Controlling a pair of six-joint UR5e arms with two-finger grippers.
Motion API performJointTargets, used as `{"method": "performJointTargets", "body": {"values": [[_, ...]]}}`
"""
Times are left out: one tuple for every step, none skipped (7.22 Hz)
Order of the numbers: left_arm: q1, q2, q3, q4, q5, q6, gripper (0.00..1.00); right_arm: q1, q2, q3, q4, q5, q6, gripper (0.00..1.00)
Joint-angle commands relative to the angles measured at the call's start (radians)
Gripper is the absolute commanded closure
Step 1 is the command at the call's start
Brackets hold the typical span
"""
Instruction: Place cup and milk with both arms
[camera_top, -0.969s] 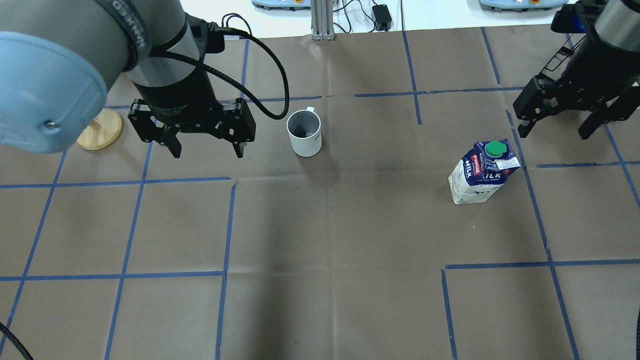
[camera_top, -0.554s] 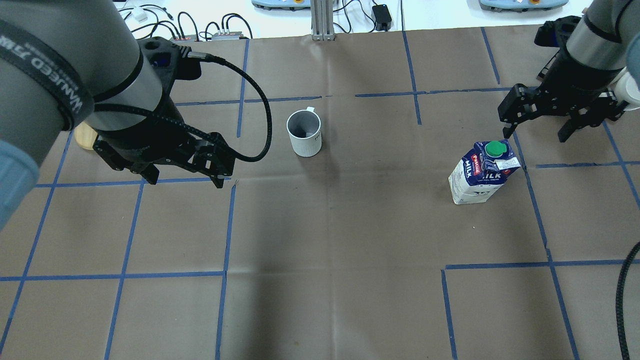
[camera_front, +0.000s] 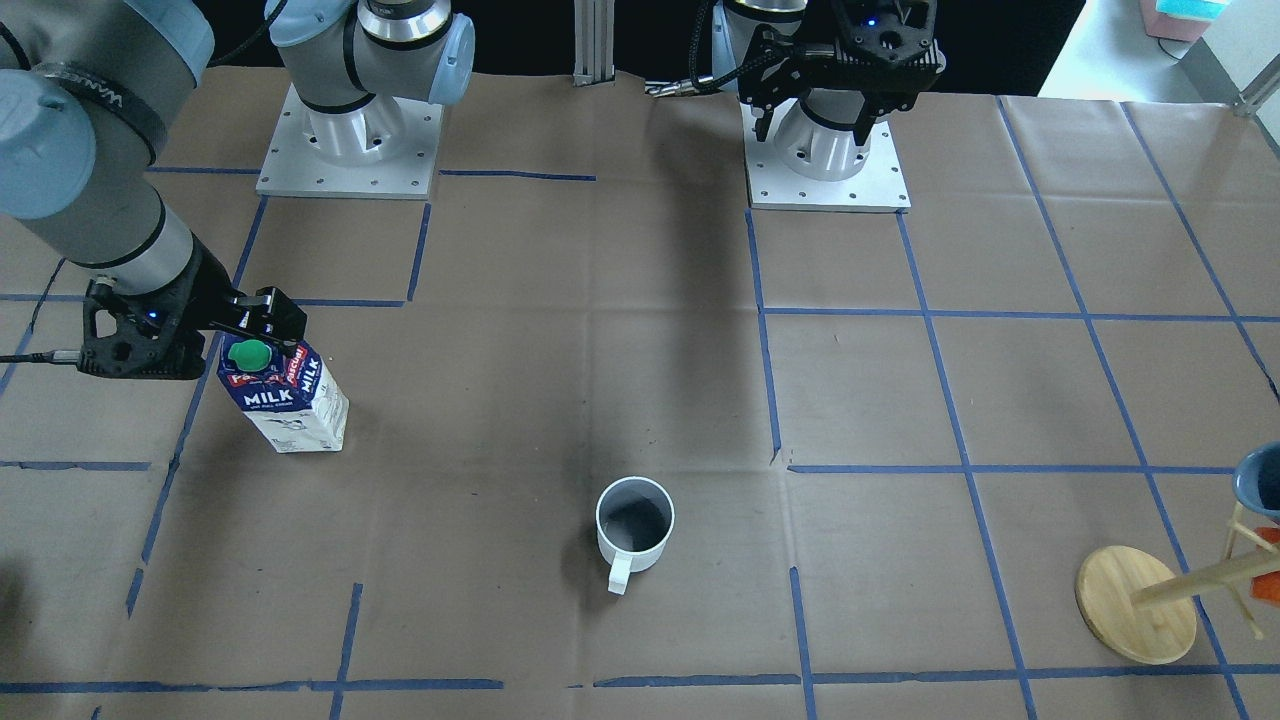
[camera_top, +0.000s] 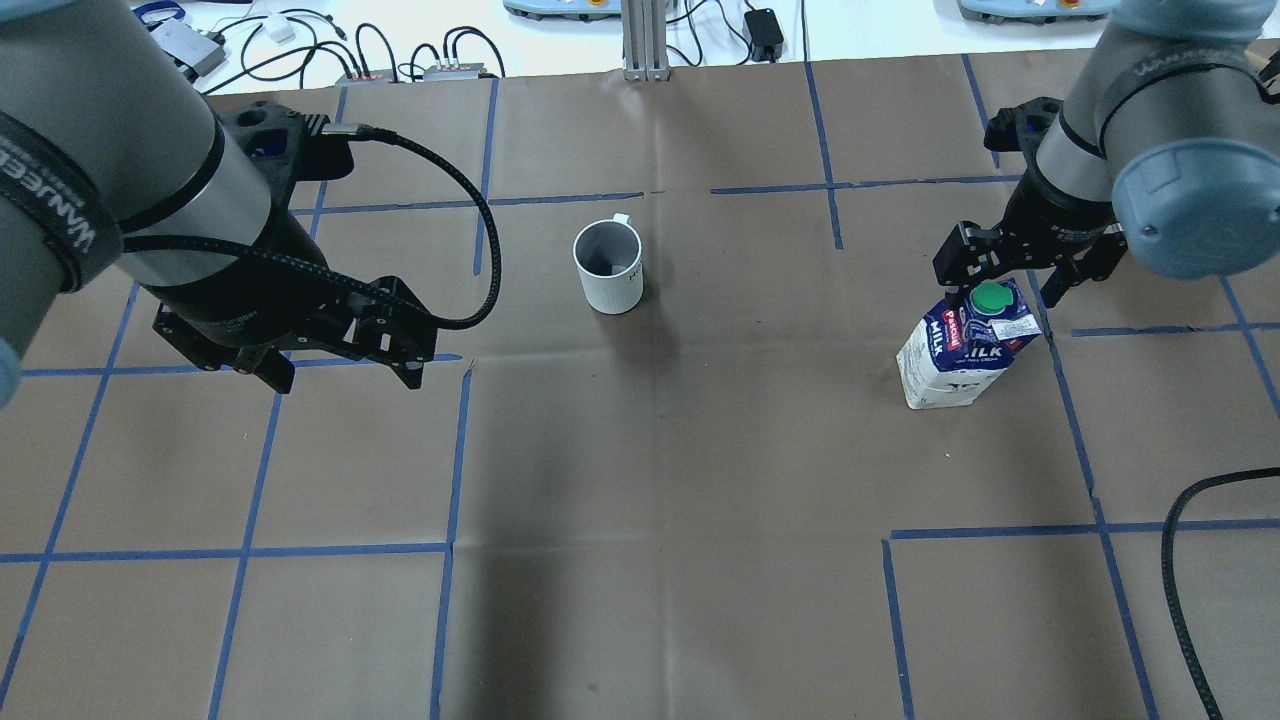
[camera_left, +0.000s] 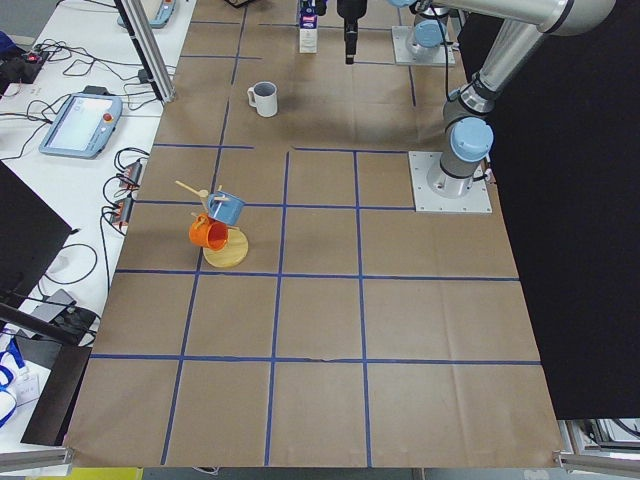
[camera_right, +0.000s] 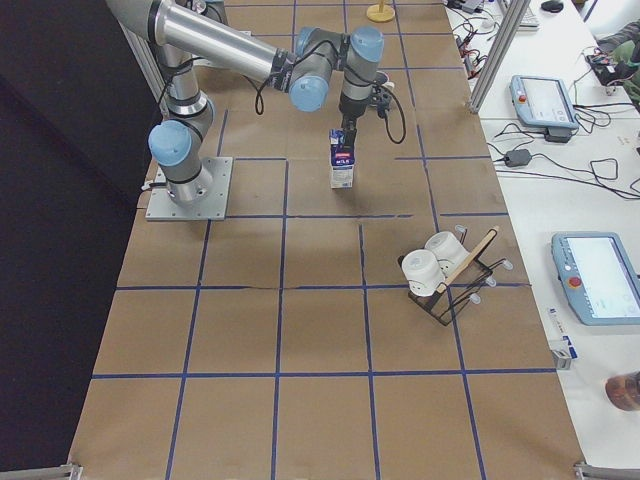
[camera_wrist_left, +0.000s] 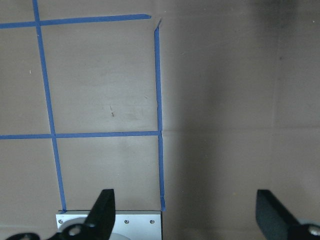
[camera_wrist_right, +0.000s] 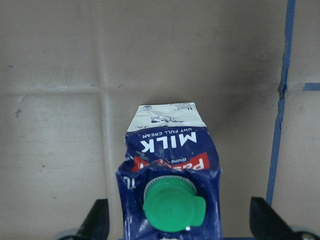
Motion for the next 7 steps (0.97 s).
{"method": "performJointTargets", "body": {"values": [[0.001, 0.018, -0.007, -0.006, -0.01, 0.001, 0.0, 0.001, 0.016, 0.076, -0.149, 0.002, -0.062, 0.0], [0.001, 0.02, -0.033, -0.003, -0.01, 0.001, 0.0, 0.002, 0.017, 0.084, -0.15, 0.001, -0.063, 0.0], [0.007, 0.021, -0.059, 0.017, -0.015, -0.003, 0.0, 0.001, 0.013, 0.086, -0.154, -0.002, -0.063, 0.0], [0.01, 0.021, -0.056, 0.034, -0.012, -0.002, 0.0, 0.002, 0.007, 0.086, -0.154, -0.014, -0.048, 0.0], [0.01, 0.02, -0.062, 0.045, -0.01, -0.002, 0.0, 0.002, 0.008, 0.084, -0.157, -0.01, -0.045, 0.0], [0.012, 0.02, -0.067, 0.059, -0.012, -0.002, 0.0, 0.002, 0.008, 0.083, -0.153, -0.007, -0.043, 0.14], [0.012, 0.021, -0.073, 0.071, -0.012, 0.0, 0.0, 0.002, 0.007, 0.083, -0.138, -0.005, -0.043, 0.32]]}}
